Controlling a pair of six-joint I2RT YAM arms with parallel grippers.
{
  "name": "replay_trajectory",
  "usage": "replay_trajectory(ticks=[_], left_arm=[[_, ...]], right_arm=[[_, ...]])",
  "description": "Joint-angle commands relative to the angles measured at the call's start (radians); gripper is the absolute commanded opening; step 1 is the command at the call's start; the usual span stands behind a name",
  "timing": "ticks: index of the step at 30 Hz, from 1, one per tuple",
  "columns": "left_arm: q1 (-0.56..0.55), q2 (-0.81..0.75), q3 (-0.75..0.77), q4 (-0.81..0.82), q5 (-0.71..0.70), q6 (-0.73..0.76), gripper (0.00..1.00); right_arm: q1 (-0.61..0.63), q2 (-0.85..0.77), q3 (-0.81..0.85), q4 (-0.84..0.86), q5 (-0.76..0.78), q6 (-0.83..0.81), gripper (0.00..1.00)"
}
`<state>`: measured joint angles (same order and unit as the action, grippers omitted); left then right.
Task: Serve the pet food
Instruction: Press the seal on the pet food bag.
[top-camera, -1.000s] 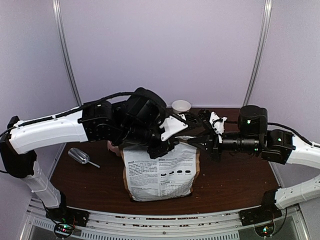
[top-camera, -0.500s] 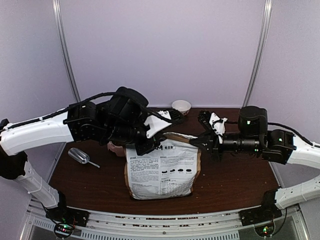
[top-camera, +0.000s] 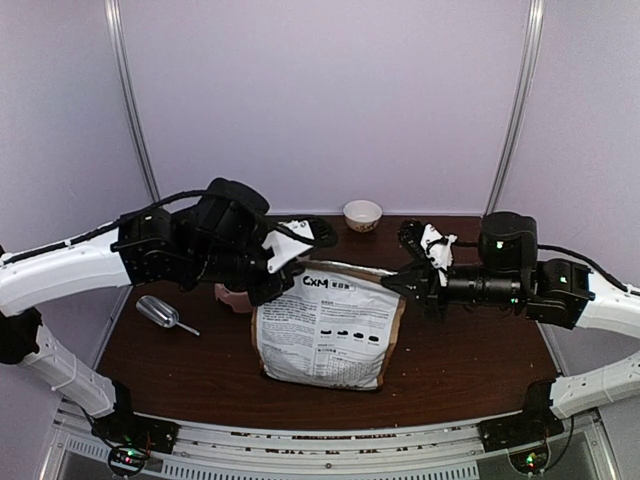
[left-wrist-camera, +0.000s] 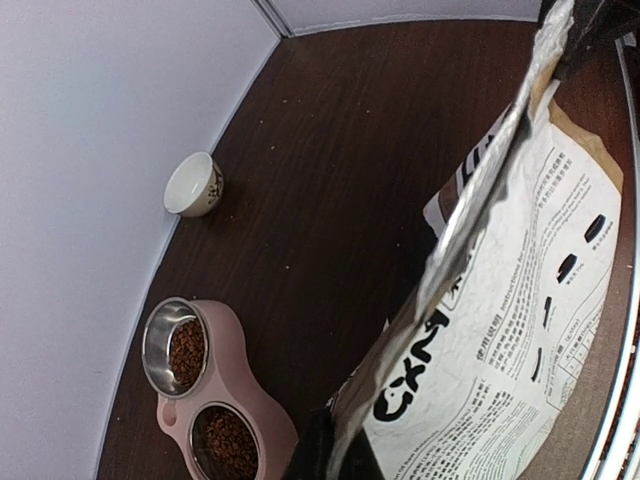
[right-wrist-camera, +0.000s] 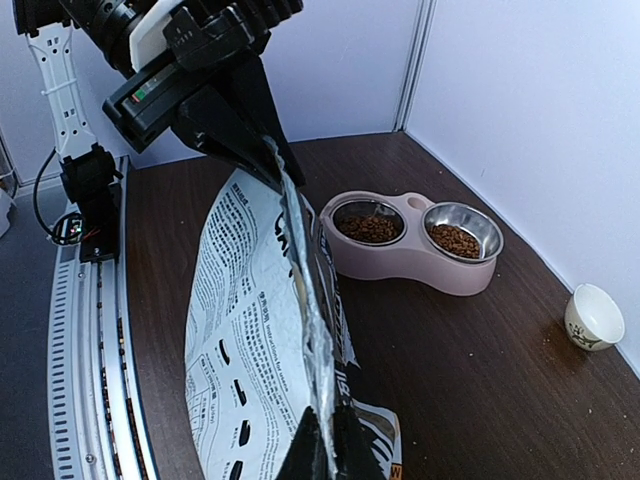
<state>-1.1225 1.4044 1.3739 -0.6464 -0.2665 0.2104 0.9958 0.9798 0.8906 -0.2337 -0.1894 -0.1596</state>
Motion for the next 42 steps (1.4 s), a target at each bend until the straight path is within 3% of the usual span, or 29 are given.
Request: replay_trajectory(ticks=[1,12,35,42], left_arm=[[0.137,-0.08,-0.039,-0.177,-0.259,-0.006,0.0],[0.221,-0.181,-0.111,-0.157,-0.21,-0.031,0.0],[0.244,-0.253,-0.182,-0.104,-0.121,-0.06,0.0],[0.245,-0.279,-0.198,-0.11,-0.131,-0.061,0.05]], right_arm=[[-0.023,-0.061,-0.018,-0.136,0.094,-0.011,0.0],[-0.023,-0.057,-0.013,-0.147,0.097,-0.011,0.0],[-0.023,-0.061,0.004,-0.148,0.079,0.003,0.0],[-0.023,-0.066,0.003,-0.151,0.079,0.007,0.0]])
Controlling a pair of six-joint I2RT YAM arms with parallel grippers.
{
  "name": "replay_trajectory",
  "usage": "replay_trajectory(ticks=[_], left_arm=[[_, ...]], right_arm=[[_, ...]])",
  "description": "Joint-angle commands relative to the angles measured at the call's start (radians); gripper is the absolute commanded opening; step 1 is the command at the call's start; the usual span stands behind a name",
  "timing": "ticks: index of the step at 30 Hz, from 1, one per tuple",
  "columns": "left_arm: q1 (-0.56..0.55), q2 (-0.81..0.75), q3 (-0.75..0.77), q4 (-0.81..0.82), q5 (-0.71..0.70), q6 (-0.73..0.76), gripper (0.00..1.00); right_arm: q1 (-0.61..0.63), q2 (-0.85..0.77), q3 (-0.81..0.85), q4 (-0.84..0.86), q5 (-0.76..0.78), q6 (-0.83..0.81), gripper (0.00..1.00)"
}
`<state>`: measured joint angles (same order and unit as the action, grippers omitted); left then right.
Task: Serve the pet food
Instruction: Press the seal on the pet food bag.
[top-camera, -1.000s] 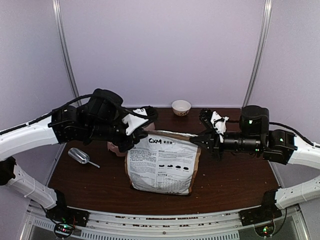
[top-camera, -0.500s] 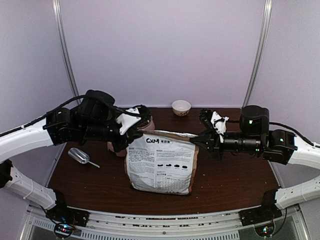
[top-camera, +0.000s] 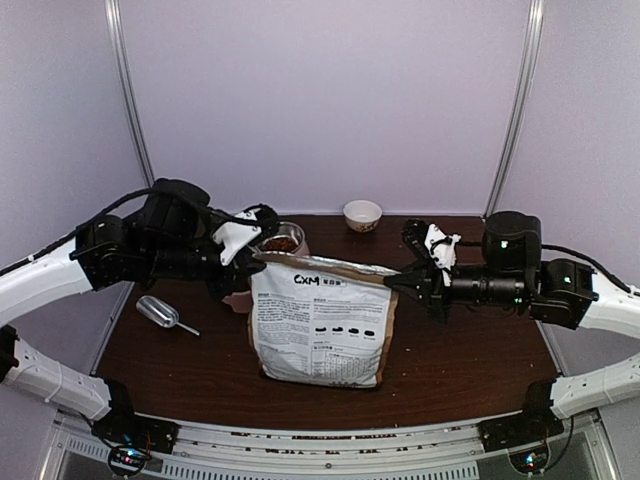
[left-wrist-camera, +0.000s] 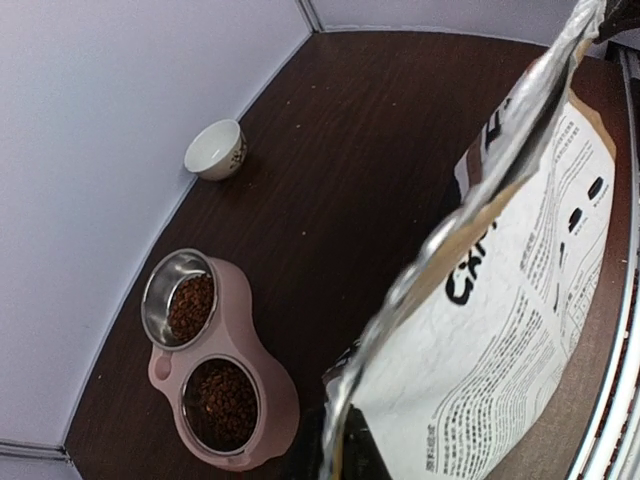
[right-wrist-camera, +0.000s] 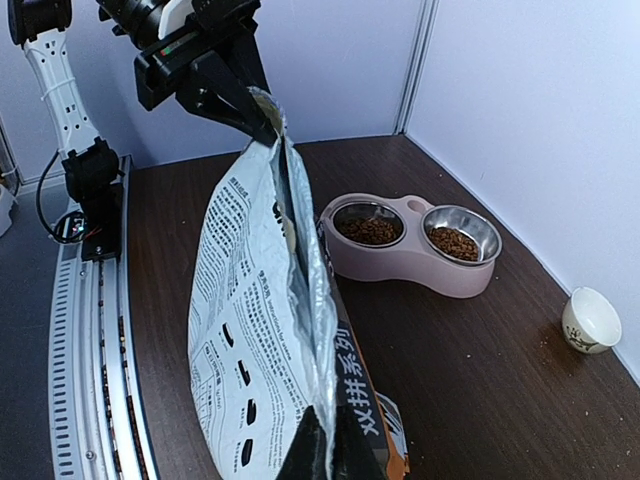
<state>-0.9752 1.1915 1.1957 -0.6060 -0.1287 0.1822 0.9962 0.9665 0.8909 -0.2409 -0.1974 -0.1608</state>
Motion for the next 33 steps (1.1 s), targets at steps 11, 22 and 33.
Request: replay_trajectory(ticks=[11,22,33], left_arm=[[0.099,-0.119,-0.017,-0.149,-0.246,-0.085,0.19],[0.1,-0.231,-0.045,-0.034,-0.077,-0.214,0.73],[0.404,-0.274,-0.149,0.039,0.242,-0.336,0.8]], right_arm=[[-0.024,-0.046,0.024,-0.148,0.021,0.027,0.05],[0.005,0.008,0.132,-0.183,-0.03,0.046,0.69],[0.157,0.301,0.425,-0.365,0.246,-0.075,0.79]])
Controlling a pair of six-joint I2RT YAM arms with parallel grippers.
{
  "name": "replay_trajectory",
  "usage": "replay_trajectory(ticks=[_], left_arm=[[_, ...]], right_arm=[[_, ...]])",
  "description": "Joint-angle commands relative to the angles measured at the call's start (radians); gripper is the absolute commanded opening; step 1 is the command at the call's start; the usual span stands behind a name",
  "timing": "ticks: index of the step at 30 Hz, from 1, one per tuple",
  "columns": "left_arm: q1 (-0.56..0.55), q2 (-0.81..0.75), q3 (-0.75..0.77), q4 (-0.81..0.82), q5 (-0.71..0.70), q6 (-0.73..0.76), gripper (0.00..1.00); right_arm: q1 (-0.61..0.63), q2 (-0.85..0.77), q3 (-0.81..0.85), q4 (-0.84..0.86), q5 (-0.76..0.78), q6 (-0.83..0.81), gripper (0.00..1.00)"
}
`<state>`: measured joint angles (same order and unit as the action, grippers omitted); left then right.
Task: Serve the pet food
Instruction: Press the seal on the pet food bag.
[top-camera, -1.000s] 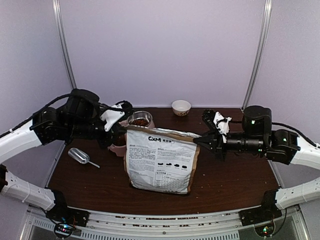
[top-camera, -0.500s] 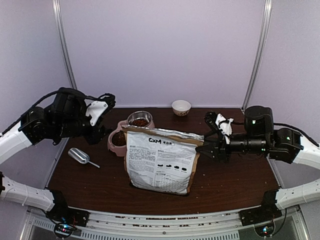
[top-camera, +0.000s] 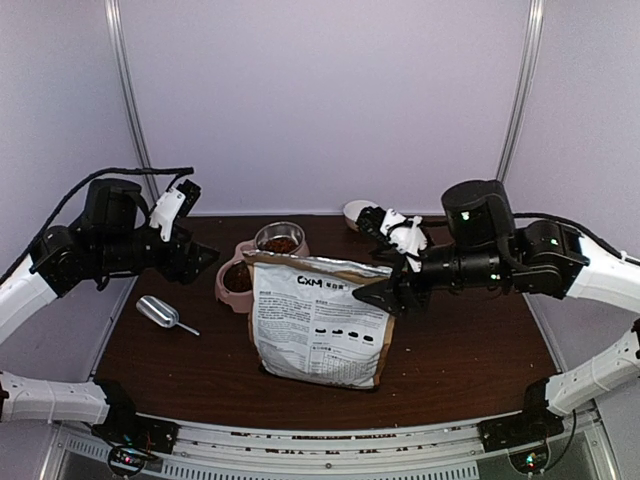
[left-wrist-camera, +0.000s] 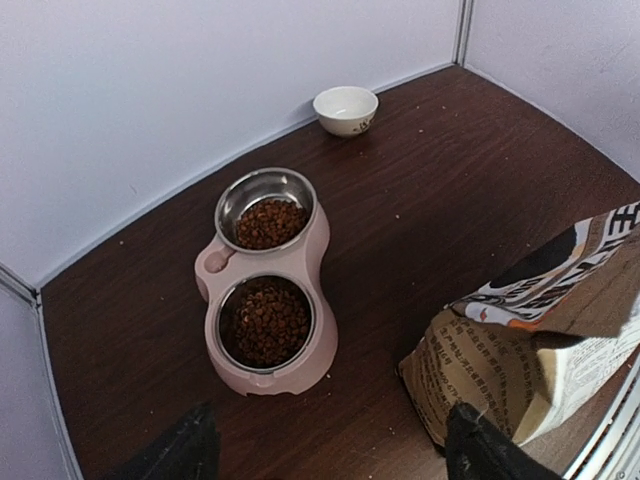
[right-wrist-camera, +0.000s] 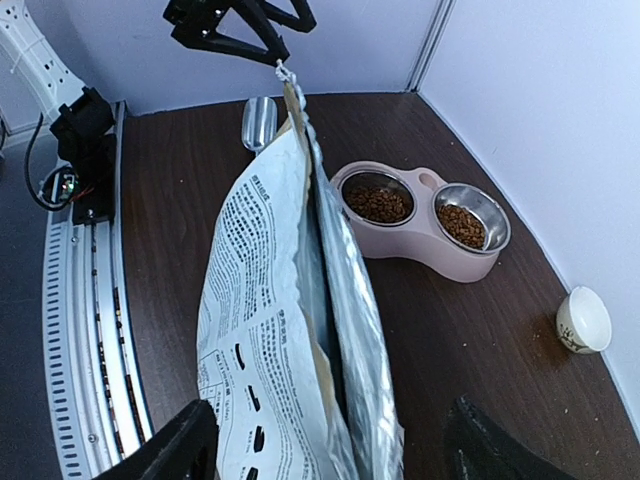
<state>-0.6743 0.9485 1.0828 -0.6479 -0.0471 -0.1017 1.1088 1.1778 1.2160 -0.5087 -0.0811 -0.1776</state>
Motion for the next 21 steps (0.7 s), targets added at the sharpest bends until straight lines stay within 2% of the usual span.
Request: replay_trajectory(ticks=[1,7,13,16,21], left_arm=[[0.14,-0.036,-0.047,0.089,0.199,-0.054,0.8],[0.275,-0.081,-0.137,0.177,0.304,-0.011,0.81],[0.302,-0.082,-0.193,0.251,0.33,0.051,0.81],[0.304,-0.085,-0.217,0.278,0.335,0.071,0.81],[0.304,-0.112,-0.227,0.277,0.343,0.099,0.81]], right_arm=[[0.051,0.127,0.131,-0.112,0.143,-0.068,0.79],[0.066,0.281,0.295,-0.203,0.193,-0.111,0.79],[0.069,0.425,0.462,-0.321,0.201,-0.135,0.73],[0.07,0.473,0.528,-0.355,0.205,-0.138,0.59],[0.071,0.496,0.592,-0.374,0.173,-0.14,0.23]])
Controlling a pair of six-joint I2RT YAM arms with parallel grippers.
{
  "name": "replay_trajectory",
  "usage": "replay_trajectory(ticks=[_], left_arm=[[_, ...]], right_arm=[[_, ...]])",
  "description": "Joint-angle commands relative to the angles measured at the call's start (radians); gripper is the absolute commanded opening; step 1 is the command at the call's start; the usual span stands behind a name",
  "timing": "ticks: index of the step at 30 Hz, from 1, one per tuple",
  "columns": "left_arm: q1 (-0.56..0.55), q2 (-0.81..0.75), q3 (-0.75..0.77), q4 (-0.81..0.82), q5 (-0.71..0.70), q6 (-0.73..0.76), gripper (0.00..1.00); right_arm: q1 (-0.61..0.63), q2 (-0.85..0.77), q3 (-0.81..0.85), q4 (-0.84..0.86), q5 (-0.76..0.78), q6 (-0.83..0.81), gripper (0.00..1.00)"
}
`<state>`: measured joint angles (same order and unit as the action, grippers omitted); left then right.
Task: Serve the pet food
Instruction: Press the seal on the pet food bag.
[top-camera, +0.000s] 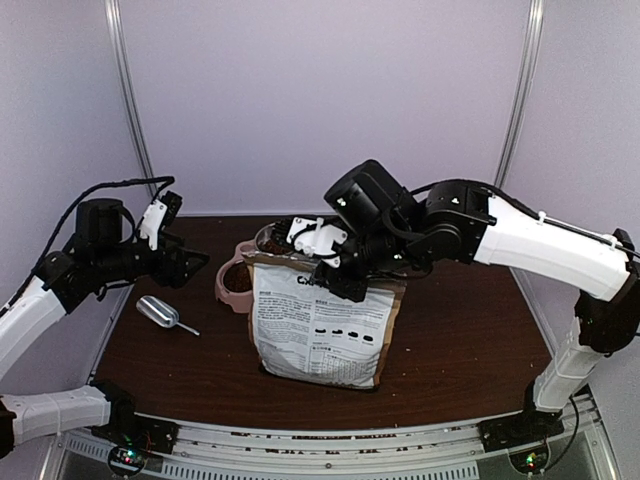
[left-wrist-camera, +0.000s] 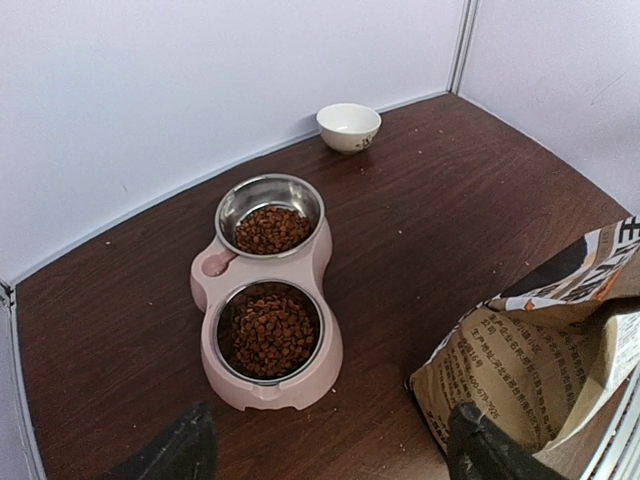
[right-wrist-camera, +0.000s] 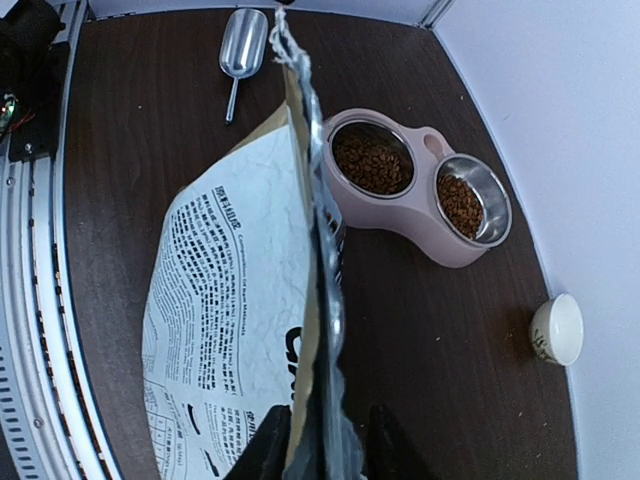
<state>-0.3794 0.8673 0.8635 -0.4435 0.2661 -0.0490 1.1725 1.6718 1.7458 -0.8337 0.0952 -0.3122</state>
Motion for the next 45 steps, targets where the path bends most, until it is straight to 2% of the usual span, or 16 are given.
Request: replay_trajectory(ticks=[1,4,10,14,18,27,30,31,34,35,38,43,45], left_arm=[[0.009,-0.038,-0.011,0.072,0.033,0.054,0.81],[0.008,-0.057,-0.021,0.069,0.059,0.083,0.81],[-0.003,-0.063,-0.024,0.1,0.256,0.121,0.82],[-0.101,-0.054,0.013,0.1,0.275,0.167,0.85],[-0.23,0.018,0.089,0.067,0.303,0.217,0.86],[-0.316,0.227,0.243,0.067,0.366,0.281,0.9],[-0.339,0.285,0.283,0.067,0.391,0.296,0.87],[-0.346,0.305,0.293,0.066,0.406,0.297,0.83],[-0.354,0.352,0.321,0.061,0.452,0.298,0.56],[-0.355,0.361,0.322,0.06,0.466,0.296,0.5],[-0.356,0.37,0.315,0.06,0.499,0.292,0.34],[-0.363,0.395,0.306,0.044,0.545,0.285,0.2],[-0.365,0.409,0.314,0.017,0.554,0.295,0.08]], right_arm=[[0.006,0.002,0.07,-0.051,-0.016,-0.005,0.17],[0.004,0.006,0.086,-0.057,-0.047,-0.002,0.0],[0.001,-0.025,0.087,-0.048,-0.14,0.014,0.0],[-0.003,-0.056,0.08,-0.04,-0.222,0.029,0.0],[-0.007,-0.081,0.056,-0.02,-0.279,0.049,0.0],[-0.013,-0.097,0.038,-0.012,-0.331,0.068,0.0],[-0.014,-0.101,0.029,0.0,-0.335,0.071,0.0],[-0.015,-0.104,0.026,0.006,-0.334,0.073,0.0],[-0.017,-0.109,0.011,0.024,-0.324,0.08,0.0],[-0.017,-0.111,0.006,0.029,-0.318,0.083,0.0],[-0.024,-0.116,-0.011,0.045,-0.294,0.095,0.0],[-0.038,-0.108,-0.021,0.064,-0.274,0.118,0.0],[-0.042,-0.103,-0.023,0.074,-0.269,0.127,0.0]])
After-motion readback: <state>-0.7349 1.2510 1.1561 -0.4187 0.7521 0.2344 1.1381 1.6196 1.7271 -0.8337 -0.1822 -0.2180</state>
